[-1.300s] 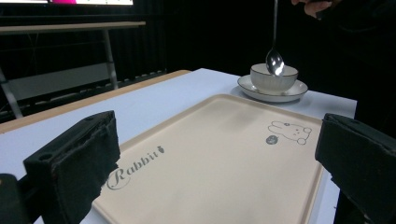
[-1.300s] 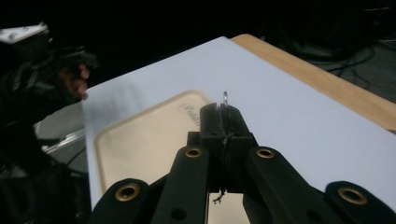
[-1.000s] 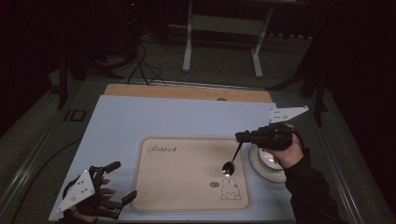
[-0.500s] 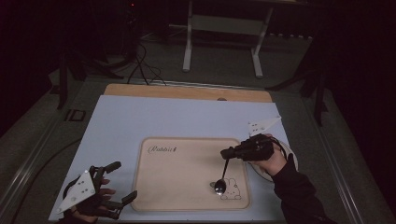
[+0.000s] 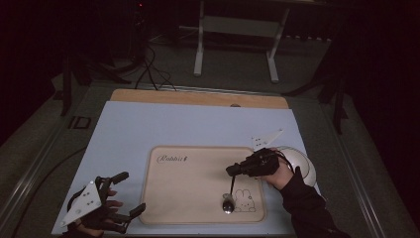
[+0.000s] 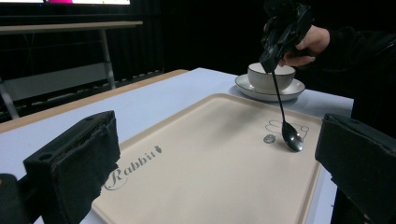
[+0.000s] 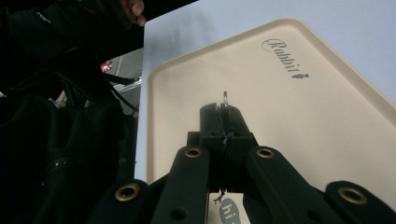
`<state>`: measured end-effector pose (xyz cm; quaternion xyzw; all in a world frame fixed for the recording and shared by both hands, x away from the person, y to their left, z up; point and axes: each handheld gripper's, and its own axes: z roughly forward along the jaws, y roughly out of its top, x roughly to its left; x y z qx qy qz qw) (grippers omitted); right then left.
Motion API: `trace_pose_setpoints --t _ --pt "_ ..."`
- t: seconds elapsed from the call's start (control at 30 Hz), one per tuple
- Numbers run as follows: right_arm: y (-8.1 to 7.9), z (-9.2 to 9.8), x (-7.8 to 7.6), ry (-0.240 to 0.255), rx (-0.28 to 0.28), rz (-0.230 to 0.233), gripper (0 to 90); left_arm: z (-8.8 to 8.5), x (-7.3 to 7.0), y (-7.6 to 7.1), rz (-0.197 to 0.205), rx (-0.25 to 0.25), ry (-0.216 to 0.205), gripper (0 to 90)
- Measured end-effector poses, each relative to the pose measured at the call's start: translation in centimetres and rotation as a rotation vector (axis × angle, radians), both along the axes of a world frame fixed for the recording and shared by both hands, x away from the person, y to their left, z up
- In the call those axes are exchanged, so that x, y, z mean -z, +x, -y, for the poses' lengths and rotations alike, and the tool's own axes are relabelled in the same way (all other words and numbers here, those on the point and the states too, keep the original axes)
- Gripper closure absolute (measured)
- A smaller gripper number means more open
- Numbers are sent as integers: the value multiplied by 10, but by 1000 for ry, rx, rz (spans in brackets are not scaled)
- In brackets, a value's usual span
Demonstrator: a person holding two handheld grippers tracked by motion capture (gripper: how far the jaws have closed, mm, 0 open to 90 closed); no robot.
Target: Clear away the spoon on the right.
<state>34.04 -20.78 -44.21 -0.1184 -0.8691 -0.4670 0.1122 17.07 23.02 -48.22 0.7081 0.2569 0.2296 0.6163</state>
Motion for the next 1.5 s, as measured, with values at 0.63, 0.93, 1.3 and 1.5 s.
trace_pose_setpoints --t 0.63,0.93,1.3,1.5 --pt "11 -8 13 -39 101 64 755 1 0 0 -1 8 -1 0" --pt "18 -10 22 -39 171 72 745 1 0 0 1 13 3 0" --pt "26 -11 33 -40 246 46 745 2 0 0 -1 17 5 0" --pt "29 -16 40 -66 271 50 741 2 0 0 0 17 5 0"
